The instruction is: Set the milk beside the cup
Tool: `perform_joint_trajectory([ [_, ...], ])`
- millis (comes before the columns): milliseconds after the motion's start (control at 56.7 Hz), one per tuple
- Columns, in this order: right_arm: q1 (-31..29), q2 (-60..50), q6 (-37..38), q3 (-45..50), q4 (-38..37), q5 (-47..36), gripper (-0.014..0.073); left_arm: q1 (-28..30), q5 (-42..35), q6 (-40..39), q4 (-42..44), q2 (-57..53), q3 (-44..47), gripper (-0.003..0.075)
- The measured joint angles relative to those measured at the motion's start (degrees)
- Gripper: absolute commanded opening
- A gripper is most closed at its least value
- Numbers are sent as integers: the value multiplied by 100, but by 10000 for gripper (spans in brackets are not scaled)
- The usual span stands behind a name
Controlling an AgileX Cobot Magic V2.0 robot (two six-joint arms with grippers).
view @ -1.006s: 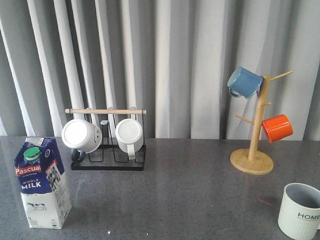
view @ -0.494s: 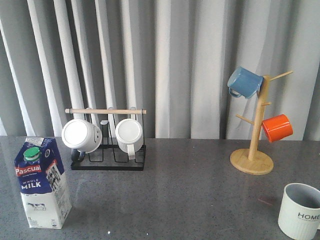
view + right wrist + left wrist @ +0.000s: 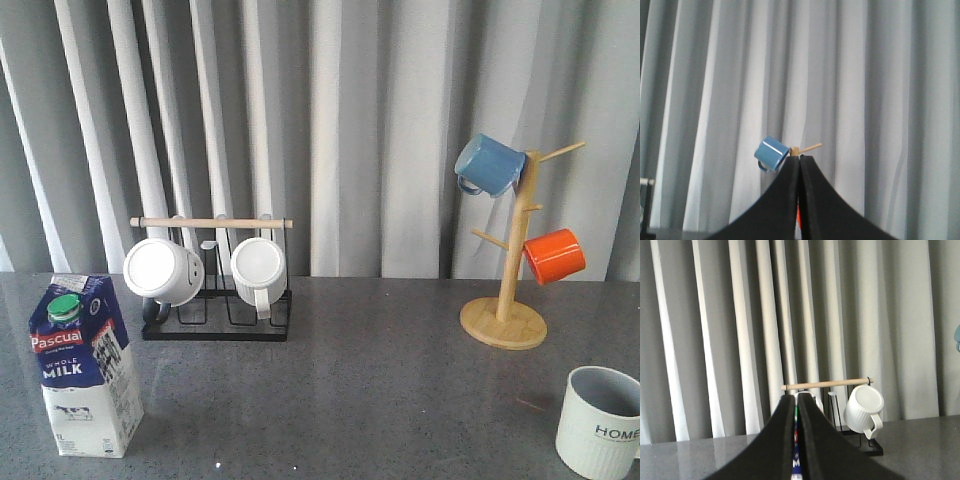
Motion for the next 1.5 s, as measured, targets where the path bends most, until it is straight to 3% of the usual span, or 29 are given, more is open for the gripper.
perform_joint_trajectory([
  [194, 0, 1958, -519, -1365, 778, 893, -8, 0, 448, 47, -13, 2069, -1466, -6],
  [371, 0, 2593, -695, -1515, 911, 1056, -8, 0, 405, 47, -25, 2977, -1800, -6],
  [706, 0, 2658, -705, -1515, 1134, 1278, 20, 0, 255, 51, -25, 3142, -1800, -6],
  [812, 0, 2658, -712, -1515, 1184, 1282, 76, 0, 261, 51, -25, 3142, -1800, -2],
  [935, 0, 2658, -737, -1515, 1199, 1282, 202, 0, 289, 51, -25, 3142, -1800, 20],
  [1094, 0, 2704, -847, -1520, 1203, 1290, 435, 0, 206, 51, -25, 3142, -1800, 134],
  [1218, 0, 2790, -864, -1520, 1203, 1294, 572, 0, 199, 65, -25, 3142, -1800, 319],
  [1341, 0, 2877, -1012, -1520, 1192, 1288, 594, 0, 199, 67, -25, 3190, -1800, 499],
  [1500, 0, 2992, -1326, -1521, 1220, 1088, 594, 0, 156, 67, -25, 3252, -1800, 587],
])
